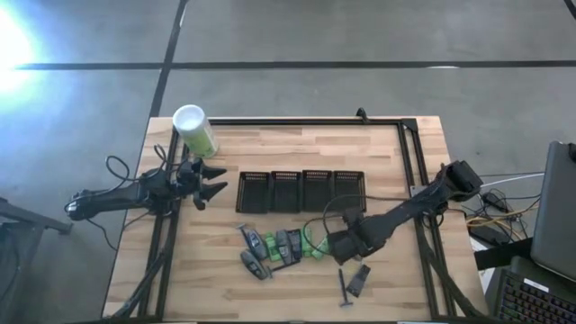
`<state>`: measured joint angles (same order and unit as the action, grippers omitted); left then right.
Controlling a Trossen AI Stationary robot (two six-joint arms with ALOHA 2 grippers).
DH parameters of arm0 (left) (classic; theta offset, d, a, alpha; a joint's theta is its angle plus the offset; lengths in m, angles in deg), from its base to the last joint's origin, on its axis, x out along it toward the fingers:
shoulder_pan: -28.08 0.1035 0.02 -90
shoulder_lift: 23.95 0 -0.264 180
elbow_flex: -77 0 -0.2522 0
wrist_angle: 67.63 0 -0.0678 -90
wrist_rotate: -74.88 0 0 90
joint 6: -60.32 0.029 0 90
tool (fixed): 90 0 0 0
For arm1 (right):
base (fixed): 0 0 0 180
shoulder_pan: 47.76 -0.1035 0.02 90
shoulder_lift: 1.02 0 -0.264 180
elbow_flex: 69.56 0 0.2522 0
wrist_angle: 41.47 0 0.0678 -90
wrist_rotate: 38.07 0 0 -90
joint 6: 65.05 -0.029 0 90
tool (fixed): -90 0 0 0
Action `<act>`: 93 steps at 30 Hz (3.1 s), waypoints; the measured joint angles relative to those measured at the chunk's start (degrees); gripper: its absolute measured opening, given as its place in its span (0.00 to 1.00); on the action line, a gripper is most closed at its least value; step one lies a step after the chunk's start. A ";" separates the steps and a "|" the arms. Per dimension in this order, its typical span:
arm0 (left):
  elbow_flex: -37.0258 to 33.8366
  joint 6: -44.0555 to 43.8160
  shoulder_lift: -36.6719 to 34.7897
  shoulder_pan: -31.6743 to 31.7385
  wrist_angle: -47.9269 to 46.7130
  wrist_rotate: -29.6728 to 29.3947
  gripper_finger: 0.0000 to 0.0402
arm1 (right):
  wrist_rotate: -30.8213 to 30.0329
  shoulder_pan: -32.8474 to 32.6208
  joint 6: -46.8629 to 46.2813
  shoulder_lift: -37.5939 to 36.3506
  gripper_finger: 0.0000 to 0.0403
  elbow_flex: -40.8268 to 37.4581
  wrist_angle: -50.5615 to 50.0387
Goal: Pick & Place Travel size toiletries
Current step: Put the gray deodorant into the right black basket
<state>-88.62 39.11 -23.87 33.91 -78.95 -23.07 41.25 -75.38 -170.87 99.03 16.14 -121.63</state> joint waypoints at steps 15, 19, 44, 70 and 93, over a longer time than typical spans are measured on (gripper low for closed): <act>0.00 0.02 0.01 0.00 0.00 0.00 0.68 | -12.55 20.83 17.66 -14.38 0.50 -0.73 -2.76; 0.00 0.02 0.02 0.00 0.00 0.00 0.68 | -7.62 26.80 25.03 -15.59 0.50 -7.79 7.29; 0.00 -7.59 0.03 -0.02 1.06 -5.24 0.68 | -10.79 27.59 33.49 -14.84 0.90 -9.57 13.12; 15.43 -36.02 21.07 -7.23 -18.98 12.59 0.68 | -2.87 20.60 39.35 -14.91 0.91 -8.29 8.99; 62.40 9.34 87.53 -43.91 -42.71 -2.57 0.62 | -3.45 20.87 54.46 -22.52 0.91 -10.63 5.03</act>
<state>-26.22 48.45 63.67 -10.00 -121.67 -25.63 37.80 -54.50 -116.41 76.52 5.52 -116.60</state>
